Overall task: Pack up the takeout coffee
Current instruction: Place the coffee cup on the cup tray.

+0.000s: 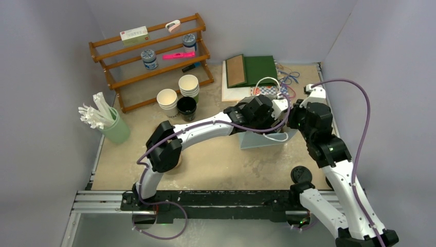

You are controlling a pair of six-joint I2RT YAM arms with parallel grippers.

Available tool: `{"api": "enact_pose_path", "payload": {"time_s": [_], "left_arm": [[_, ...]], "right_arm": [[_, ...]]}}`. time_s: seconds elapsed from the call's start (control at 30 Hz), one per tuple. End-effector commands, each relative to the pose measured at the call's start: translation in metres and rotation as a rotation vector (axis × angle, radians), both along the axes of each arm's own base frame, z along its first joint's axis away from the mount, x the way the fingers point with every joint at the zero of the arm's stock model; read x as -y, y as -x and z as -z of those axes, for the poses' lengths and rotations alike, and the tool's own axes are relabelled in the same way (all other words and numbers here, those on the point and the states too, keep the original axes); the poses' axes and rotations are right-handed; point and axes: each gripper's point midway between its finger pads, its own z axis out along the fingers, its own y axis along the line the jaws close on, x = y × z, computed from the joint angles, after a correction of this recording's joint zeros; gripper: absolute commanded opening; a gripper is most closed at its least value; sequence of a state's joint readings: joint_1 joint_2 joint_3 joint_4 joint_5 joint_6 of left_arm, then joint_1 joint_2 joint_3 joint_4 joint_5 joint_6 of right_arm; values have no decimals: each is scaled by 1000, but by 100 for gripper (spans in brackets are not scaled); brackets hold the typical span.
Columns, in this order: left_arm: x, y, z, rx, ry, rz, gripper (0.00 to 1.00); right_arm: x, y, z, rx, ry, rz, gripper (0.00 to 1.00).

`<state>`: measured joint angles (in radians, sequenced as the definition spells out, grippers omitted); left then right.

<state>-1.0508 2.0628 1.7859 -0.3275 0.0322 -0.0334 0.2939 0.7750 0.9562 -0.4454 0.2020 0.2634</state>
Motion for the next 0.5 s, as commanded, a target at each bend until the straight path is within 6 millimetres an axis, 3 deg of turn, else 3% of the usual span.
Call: {"api": "enact_pose_path", "payload": {"time_s": [0.0,0.2,0.47], "left_arm": [[27,-10,-22,30,109,40,45],[34,-7,-13,17,105,78,44],[39,-5,0,-6,82,96,44]], "right_arm": [[-12,10,16,-67,-34,-26,0],[5,9,22,-88,24,52,0],[36,0,7,-53,146,186,0]]}}
